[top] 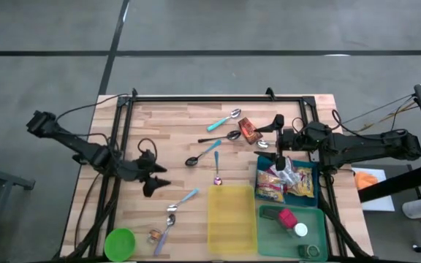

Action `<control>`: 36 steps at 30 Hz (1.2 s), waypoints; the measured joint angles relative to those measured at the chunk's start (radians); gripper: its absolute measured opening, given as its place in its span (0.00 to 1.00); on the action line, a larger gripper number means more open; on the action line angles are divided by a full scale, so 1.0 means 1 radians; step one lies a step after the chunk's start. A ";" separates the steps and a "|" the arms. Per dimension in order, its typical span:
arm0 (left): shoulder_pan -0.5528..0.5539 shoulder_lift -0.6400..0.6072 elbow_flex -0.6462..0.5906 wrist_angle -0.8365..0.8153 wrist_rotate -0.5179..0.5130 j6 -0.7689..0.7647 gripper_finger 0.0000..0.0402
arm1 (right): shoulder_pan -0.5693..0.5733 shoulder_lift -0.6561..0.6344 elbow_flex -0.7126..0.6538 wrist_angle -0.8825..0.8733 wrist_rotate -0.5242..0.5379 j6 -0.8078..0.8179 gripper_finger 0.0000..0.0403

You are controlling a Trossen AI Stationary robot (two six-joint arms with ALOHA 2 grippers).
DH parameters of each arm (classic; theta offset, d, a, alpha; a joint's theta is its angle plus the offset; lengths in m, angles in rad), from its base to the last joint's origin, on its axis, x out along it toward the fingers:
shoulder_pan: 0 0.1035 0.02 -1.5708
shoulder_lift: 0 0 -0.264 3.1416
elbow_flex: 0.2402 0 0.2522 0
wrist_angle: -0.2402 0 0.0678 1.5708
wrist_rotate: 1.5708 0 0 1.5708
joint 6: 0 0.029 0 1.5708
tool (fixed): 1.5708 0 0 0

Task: Pick & Place Food Item
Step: Put the brown seasoning bottle into the green bin

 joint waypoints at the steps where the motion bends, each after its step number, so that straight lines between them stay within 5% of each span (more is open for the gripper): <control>1: -0.020 0.015 0.016 -0.013 0.001 -0.014 0.84 | 0.000 0.000 0.000 0.000 0.000 0.000 0.92; 14: -0.164 0.374 0.360 -0.409 -0.007 -0.369 0.83 | 0.000 0.000 0.000 -0.003 0.000 0.000 0.92; 22: -0.285 0.593 0.581 -0.630 0.203 -0.669 0.83 | 0.000 0.000 0.000 -0.003 0.000 0.000 0.92; 29: -0.462 0.708 0.670 -0.657 0.225 -0.991 0.83 | 0.000 0.000 0.000 -0.003 0.000 0.000 0.92; 36: -0.509 0.810 0.687 -0.558 0.273 -1.044 0.83 | 0.000 0.000 0.000 -0.003 0.000 0.000 0.92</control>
